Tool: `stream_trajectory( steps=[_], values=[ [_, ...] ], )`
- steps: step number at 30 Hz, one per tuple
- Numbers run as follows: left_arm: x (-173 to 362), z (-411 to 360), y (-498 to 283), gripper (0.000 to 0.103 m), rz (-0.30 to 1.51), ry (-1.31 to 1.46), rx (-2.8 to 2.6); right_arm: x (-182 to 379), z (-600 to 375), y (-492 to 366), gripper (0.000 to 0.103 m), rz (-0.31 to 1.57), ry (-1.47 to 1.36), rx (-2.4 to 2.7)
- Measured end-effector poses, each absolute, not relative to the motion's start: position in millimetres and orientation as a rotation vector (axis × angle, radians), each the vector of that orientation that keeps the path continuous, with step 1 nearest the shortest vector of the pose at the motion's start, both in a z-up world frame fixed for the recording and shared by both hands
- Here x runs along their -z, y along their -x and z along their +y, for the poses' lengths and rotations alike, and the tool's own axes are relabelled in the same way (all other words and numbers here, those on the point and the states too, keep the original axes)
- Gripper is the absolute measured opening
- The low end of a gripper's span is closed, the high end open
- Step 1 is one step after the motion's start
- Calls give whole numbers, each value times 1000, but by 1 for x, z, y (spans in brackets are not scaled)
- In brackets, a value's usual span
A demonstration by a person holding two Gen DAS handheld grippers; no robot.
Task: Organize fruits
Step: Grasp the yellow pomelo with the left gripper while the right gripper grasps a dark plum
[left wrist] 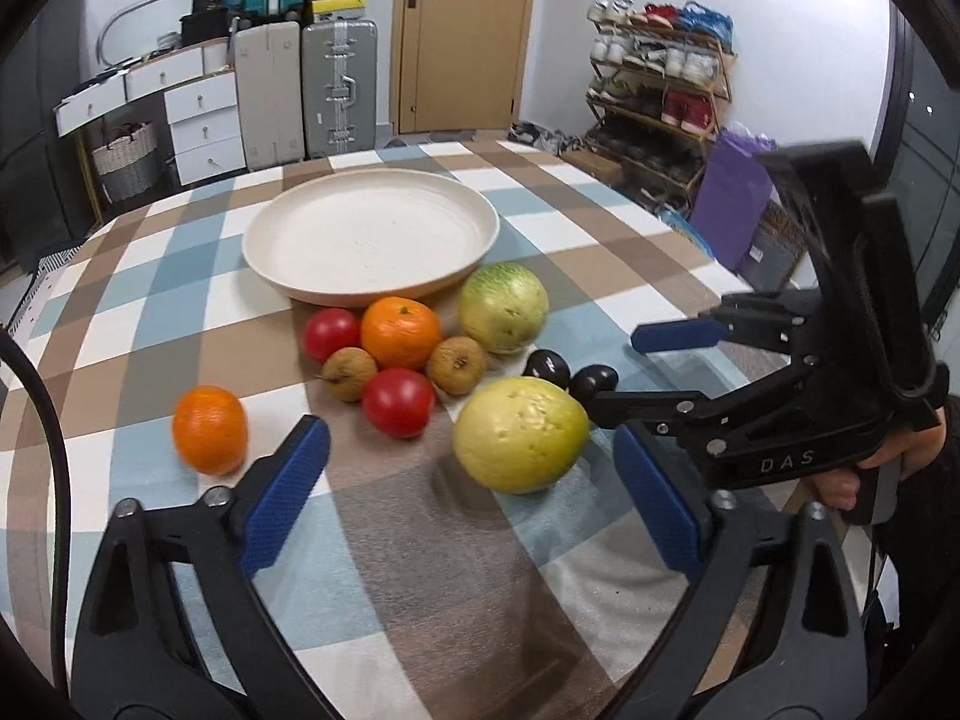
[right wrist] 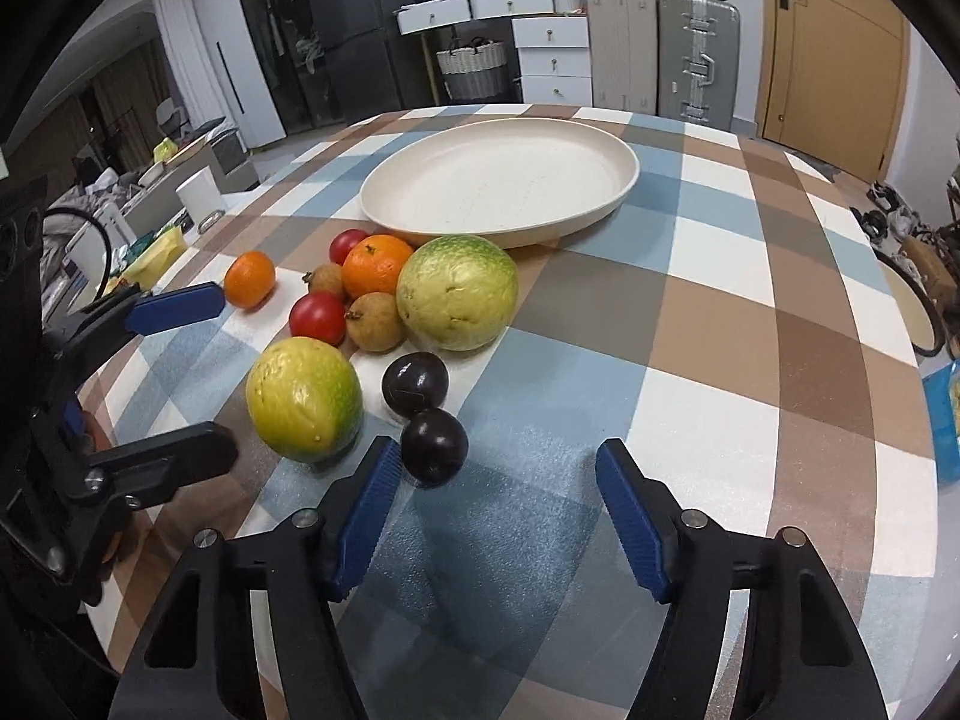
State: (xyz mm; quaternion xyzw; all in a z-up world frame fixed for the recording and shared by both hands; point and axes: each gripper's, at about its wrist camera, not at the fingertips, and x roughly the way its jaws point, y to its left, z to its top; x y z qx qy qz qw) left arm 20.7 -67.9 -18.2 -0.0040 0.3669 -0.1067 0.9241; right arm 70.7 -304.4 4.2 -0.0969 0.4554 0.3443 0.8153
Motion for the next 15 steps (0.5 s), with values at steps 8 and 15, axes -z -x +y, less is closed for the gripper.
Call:
stream_trajectory(
  steps=[8, 15],
  values=[
    [27, -78, -33, 66, 799, -10, 254, -4, -294, -67, 61, 964, 266, -757],
    [27, -83, -33, 50, 798, -14, 294, -4, -290, -67, 52, 950, 288, -789]
  ],
)
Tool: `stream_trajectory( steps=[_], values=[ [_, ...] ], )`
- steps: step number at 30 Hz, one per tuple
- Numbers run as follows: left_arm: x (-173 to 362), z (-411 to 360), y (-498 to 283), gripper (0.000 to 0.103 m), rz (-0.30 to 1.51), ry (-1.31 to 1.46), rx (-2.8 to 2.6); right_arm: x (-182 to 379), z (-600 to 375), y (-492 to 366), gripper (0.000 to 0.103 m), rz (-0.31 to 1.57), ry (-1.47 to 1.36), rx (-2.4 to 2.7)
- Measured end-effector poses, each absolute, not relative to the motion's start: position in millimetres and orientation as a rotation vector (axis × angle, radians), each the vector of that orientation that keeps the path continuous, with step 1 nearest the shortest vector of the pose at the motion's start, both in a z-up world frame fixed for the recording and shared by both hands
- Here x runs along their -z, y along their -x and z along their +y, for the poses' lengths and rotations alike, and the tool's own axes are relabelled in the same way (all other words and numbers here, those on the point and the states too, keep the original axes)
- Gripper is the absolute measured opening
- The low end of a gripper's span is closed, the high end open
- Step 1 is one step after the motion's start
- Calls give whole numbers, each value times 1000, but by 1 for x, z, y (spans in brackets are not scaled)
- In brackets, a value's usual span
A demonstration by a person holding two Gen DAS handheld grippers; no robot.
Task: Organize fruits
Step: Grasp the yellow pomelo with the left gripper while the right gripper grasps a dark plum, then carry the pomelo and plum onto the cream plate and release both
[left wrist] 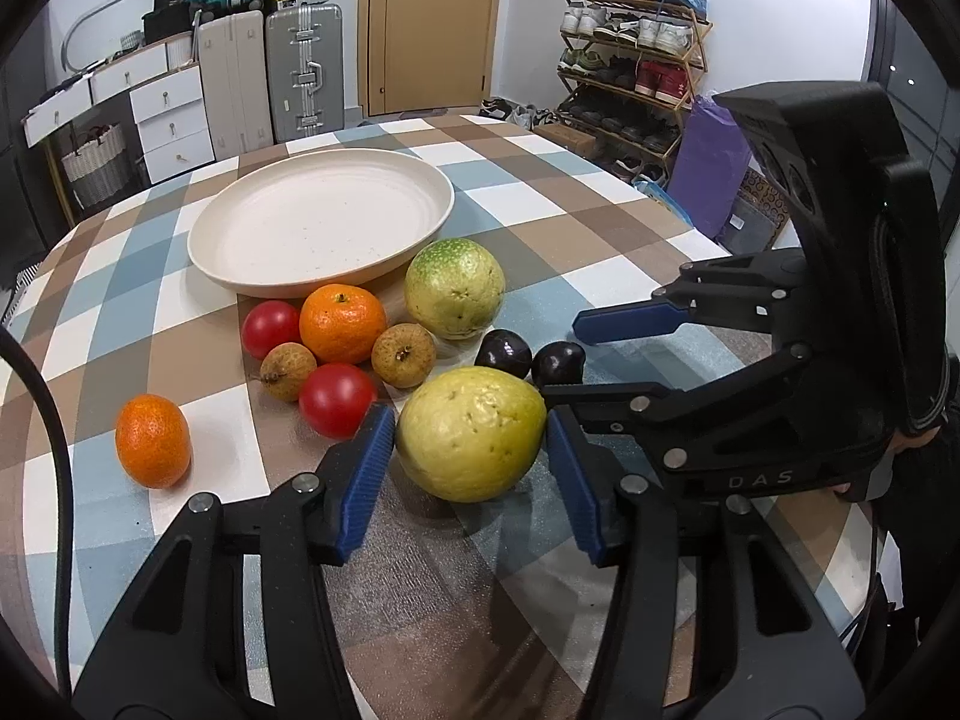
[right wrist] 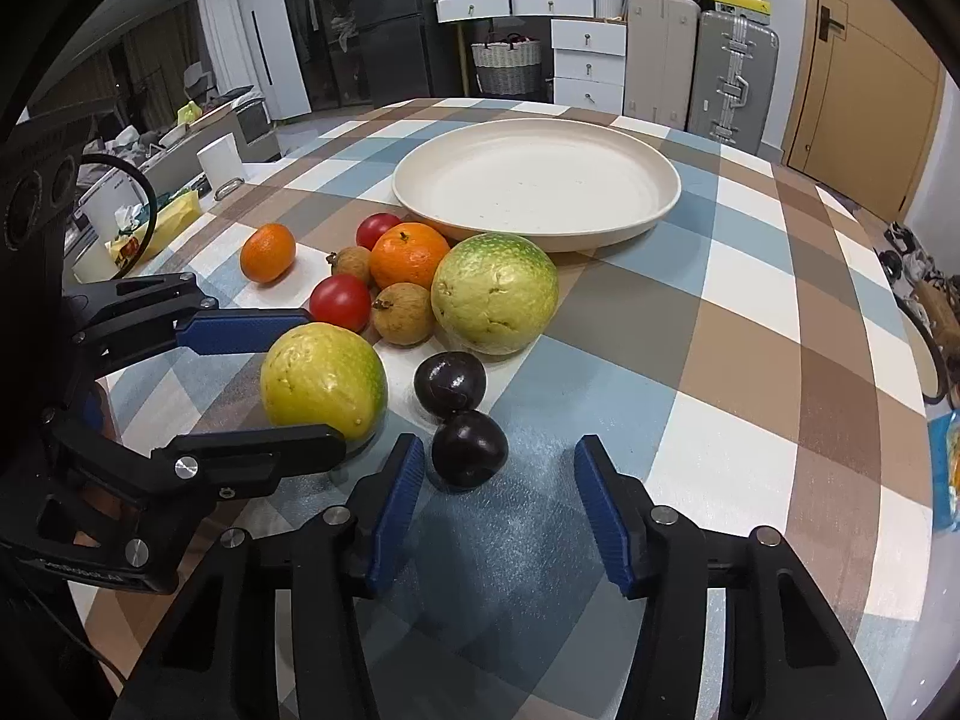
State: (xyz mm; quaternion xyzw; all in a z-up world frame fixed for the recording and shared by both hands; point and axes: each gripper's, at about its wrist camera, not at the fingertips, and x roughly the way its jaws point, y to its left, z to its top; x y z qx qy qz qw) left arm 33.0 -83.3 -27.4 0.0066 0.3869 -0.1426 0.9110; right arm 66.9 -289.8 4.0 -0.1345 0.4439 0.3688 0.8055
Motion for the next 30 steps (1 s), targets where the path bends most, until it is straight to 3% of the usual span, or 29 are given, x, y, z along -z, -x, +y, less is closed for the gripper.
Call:
stream_trajectory(
  steps=[4, 9, 13, 16, 20, 24, 30],
  values=[
    [26, -77, -32, 49, 798, 17, 295, -4, -287, -65, 47, 937, 301, -798],
    [21, -68, -30, 47, 783, 51, 285, -4, -287, -63, 26, 935, 285, -825],
    [12, -59, -26, 28, 753, 81, 285, -7, -289, -61, 26, 928, 269, -850],
    [8, -52, -29, 26, 752, 102, 270, -12, -292, -59, 25, 908, 257, -853],
    [11, -50, -29, 39, 780, 103, 285, -14, -296, -57, 25, 898, 253, -843],
    [18, -54, -28, 61, 794, 76, 258, -16, -301, -56, 25, 896, 241, -836],
    [31, -65, -37, 62, 841, 43, 246, -18, -304, -56, 25, 891, 232, -826]
  ],
)
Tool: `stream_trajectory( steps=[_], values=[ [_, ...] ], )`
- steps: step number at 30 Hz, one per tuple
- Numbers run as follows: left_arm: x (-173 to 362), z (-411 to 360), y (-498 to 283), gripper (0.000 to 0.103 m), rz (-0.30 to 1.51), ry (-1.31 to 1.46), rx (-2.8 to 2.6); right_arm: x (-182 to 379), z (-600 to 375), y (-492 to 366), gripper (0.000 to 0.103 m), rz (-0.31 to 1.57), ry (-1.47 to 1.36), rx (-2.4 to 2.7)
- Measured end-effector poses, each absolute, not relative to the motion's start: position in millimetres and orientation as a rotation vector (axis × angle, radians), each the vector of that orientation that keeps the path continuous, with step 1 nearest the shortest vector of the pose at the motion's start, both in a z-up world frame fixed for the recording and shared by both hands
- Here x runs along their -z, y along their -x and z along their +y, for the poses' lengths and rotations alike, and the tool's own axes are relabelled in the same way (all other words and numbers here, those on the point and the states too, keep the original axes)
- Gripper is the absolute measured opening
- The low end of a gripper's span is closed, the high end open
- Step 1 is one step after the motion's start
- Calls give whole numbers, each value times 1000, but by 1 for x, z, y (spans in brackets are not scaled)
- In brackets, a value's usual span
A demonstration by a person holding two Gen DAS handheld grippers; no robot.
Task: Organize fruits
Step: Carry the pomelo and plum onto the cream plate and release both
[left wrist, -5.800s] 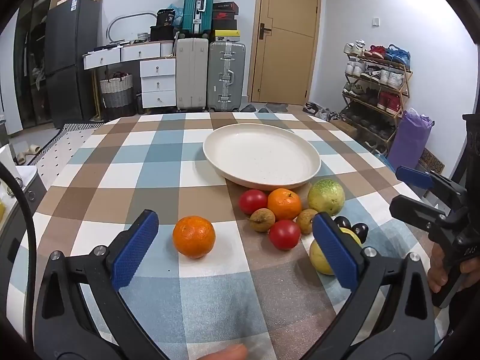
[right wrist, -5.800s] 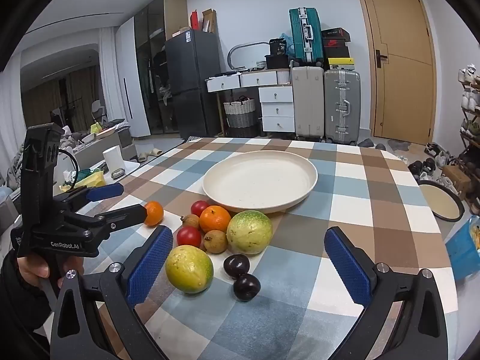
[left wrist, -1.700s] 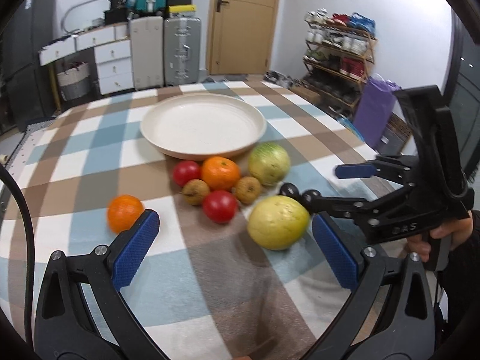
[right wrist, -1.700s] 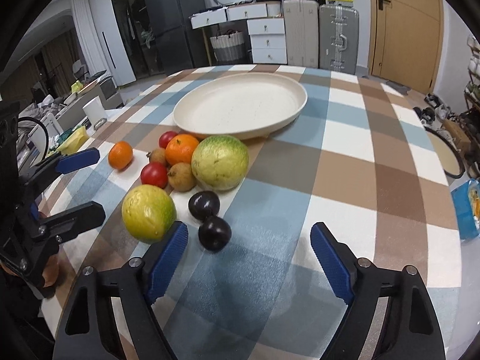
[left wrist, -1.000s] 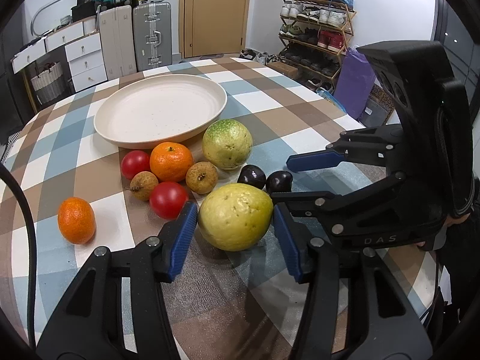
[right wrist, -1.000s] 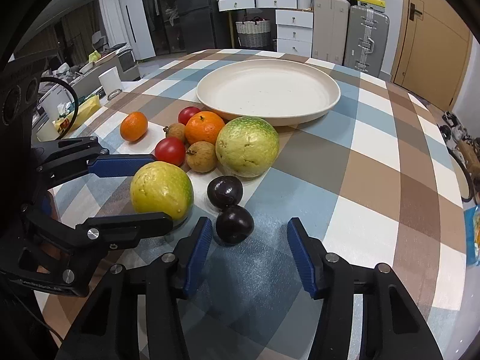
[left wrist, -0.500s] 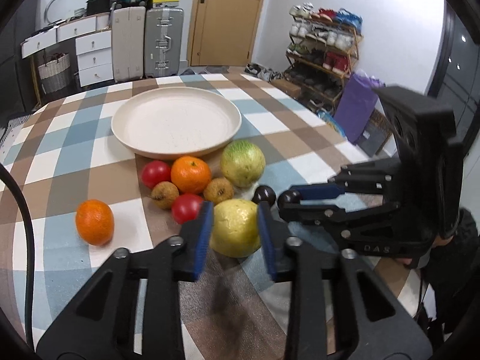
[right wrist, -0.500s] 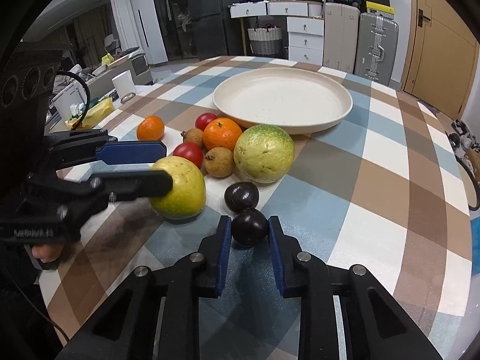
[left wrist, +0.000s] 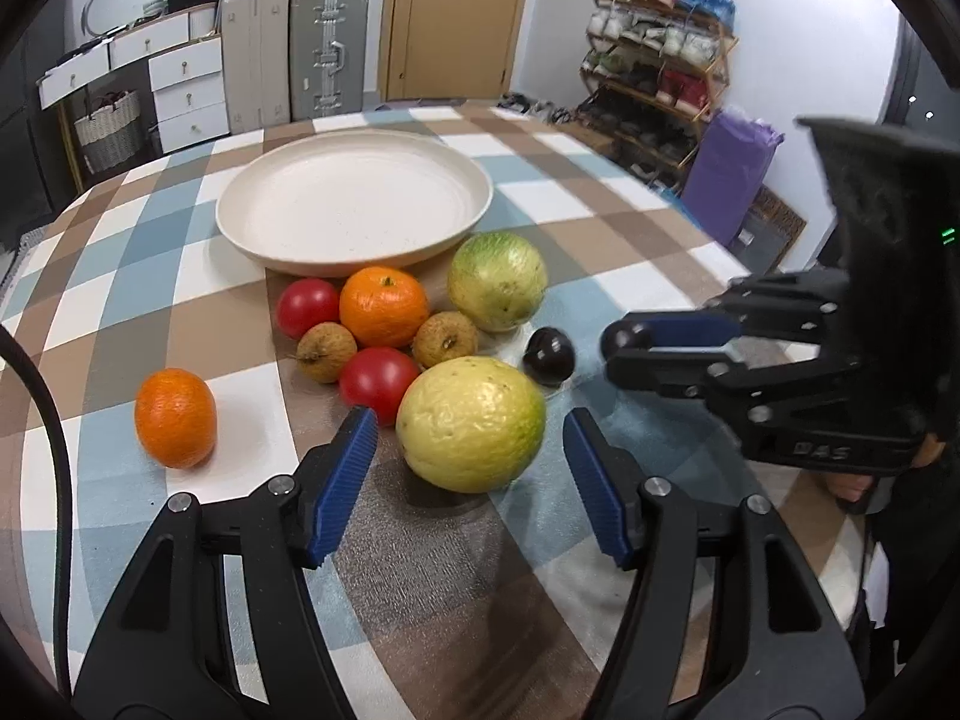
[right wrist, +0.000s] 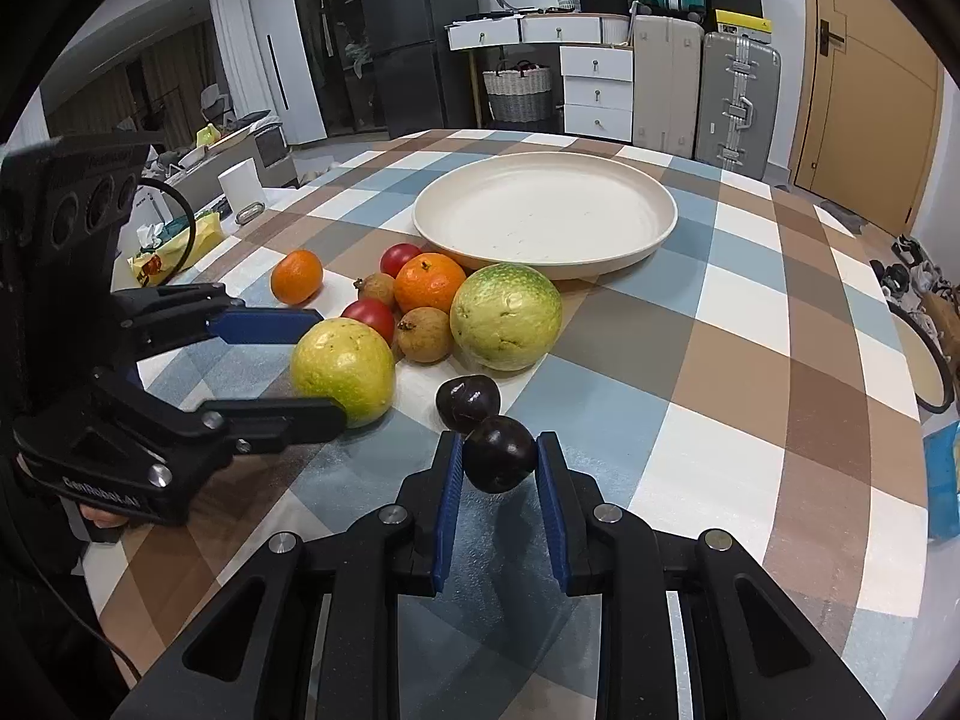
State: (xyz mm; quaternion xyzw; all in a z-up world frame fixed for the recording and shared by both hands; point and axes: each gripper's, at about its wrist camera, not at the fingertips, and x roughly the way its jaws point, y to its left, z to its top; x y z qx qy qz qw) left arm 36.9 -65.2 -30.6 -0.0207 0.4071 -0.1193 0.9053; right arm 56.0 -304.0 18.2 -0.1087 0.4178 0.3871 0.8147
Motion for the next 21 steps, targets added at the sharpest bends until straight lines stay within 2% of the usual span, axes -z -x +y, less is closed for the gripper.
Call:
stream_trajectory(
  steps=[2, 4, 21],
  values=[
    [37, -68, -41, 61, 858, 32, 233, -19, -304, -56, 25, 890, 229, -826],
    [38, -69, -42, 50, 861, 43, 251, -19, -304, -56, 25, 888, 230, -826],
    [1, -46, -37, 50, 715, 63, 206, -39, -305, -66, 25, 808, 133, -814]
  ],
)
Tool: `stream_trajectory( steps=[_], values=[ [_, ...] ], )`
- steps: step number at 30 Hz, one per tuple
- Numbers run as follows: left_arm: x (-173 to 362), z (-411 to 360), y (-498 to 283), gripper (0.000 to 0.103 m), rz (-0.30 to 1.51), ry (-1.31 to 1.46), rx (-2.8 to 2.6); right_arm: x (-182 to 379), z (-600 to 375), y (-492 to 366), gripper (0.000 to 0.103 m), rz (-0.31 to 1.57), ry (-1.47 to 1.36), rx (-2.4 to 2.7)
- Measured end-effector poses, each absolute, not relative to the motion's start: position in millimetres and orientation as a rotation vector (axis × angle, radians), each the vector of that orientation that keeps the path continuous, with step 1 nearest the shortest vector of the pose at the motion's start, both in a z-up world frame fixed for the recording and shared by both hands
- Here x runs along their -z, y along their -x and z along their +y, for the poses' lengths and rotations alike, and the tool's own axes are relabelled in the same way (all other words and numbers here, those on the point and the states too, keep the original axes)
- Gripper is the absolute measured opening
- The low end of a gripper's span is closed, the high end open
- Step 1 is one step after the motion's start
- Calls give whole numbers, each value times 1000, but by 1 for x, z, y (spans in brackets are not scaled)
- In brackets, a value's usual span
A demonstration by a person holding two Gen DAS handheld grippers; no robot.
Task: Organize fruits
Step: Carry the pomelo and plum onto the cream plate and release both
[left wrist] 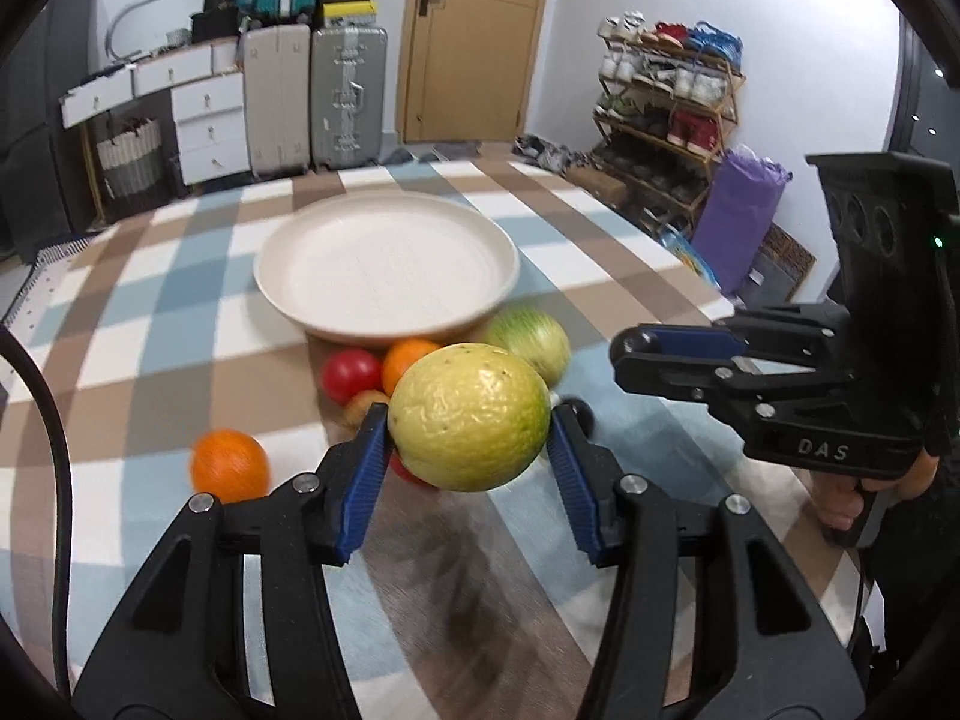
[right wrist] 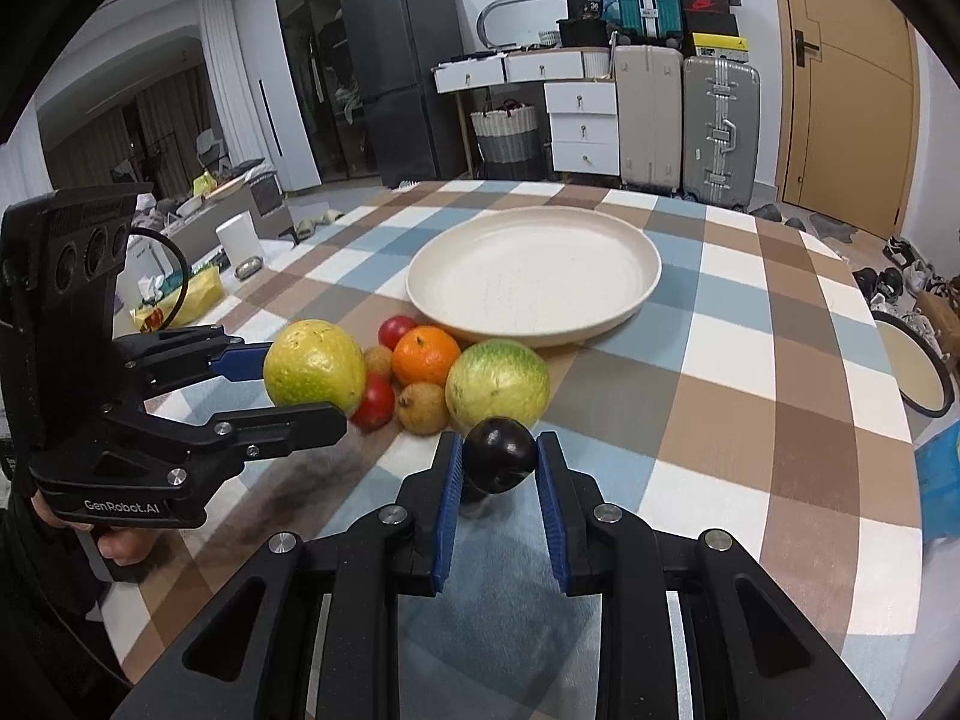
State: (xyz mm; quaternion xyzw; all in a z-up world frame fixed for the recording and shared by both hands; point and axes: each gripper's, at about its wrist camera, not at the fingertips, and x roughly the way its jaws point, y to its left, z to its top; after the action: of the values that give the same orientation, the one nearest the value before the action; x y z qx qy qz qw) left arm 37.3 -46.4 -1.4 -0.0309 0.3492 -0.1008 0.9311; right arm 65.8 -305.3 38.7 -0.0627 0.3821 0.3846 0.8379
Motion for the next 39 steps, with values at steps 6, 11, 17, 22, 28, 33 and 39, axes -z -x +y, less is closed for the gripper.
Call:
stream_trajectory(
  steps=[6, 11, 17, 22, 28, 33, 39],
  values=[
    [-8, -28, -52, 50, 671, 80, 153, -50, -299, -76, 25, 757, 77, -807],
    [-14, -17, -68, 50, 643, 84, 112, -55, -291, -90, 25, 735, 61, -796],
    [-15, -9, -87, 50, 620, 88, 84, -57, -282, -107, 25, 723, 51, -794],
    [-10, -7, -105, 50, 629, 80, 77, -56, -277, -122, 25, 730, 42, -782],
    [-2, -3, -125, 50, 638, 89, 77, -52, -269, -137, 25, 742, 39, -771],
    [9, 5, -136, 50, 653, 125, 68, -44, -263, -149, 25, 757, 51, -759],
    [20, 11, -143, 50, 684, 152, 65, -34, -265, -161, 25, 791, 35, -748]
  ],
)
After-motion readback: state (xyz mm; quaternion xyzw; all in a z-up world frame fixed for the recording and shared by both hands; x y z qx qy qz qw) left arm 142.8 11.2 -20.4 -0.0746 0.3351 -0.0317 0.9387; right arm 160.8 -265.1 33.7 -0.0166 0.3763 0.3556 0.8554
